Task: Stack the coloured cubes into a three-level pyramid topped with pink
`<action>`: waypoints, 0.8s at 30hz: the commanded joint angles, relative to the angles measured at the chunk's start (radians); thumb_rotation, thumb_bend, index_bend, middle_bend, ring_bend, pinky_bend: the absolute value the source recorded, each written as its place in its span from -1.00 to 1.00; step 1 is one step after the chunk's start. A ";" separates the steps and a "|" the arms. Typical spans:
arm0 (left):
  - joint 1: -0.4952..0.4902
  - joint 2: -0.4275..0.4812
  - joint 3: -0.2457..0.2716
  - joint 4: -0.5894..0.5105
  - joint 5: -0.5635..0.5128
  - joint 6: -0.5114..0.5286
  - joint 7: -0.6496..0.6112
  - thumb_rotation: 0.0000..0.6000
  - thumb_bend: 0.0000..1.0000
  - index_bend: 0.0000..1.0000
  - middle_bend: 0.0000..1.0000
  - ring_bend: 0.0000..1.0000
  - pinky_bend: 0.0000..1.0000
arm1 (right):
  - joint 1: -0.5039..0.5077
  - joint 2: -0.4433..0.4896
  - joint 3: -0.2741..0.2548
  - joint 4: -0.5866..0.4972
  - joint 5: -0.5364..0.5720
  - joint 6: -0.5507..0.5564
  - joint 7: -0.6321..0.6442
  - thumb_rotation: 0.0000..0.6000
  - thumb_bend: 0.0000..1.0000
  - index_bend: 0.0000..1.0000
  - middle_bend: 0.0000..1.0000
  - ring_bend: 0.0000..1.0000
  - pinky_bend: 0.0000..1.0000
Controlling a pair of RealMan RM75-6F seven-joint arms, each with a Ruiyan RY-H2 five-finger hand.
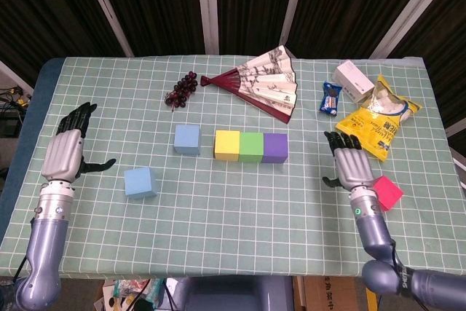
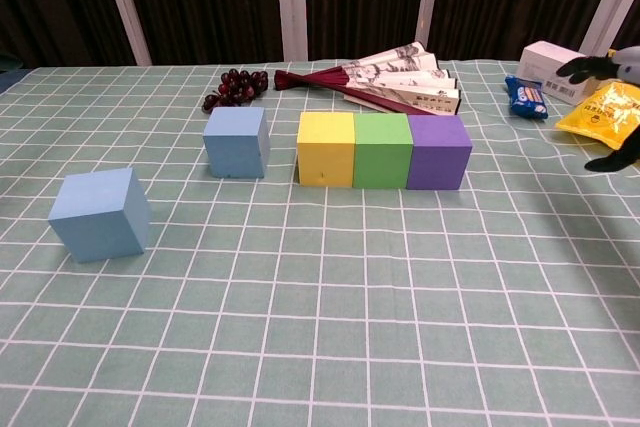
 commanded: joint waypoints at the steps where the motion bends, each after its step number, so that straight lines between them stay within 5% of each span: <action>1: 0.000 -0.007 0.010 0.007 0.019 0.000 0.001 1.00 -0.78 -1.00 -1.00 -1.00 -1.00 | -0.097 0.093 -0.056 -0.076 -0.143 0.104 0.063 1.00 -0.53 -1.00 -0.81 -1.00 -1.00; 11: 0.000 -0.029 0.021 0.051 0.043 -0.001 -0.001 1.00 -0.80 -1.00 -1.00 -1.00 -1.00 | -0.245 0.216 -0.131 -0.122 -0.330 0.215 0.147 1.00 -0.53 -1.00 -0.83 -1.00 -1.00; 24: -0.035 -0.065 0.034 0.065 0.019 -0.010 0.099 1.00 -0.80 -1.00 -0.99 -1.00 -1.00 | -0.306 0.254 -0.125 -0.114 -0.439 0.213 0.236 1.00 -0.53 -1.00 -0.83 -1.00 -1.00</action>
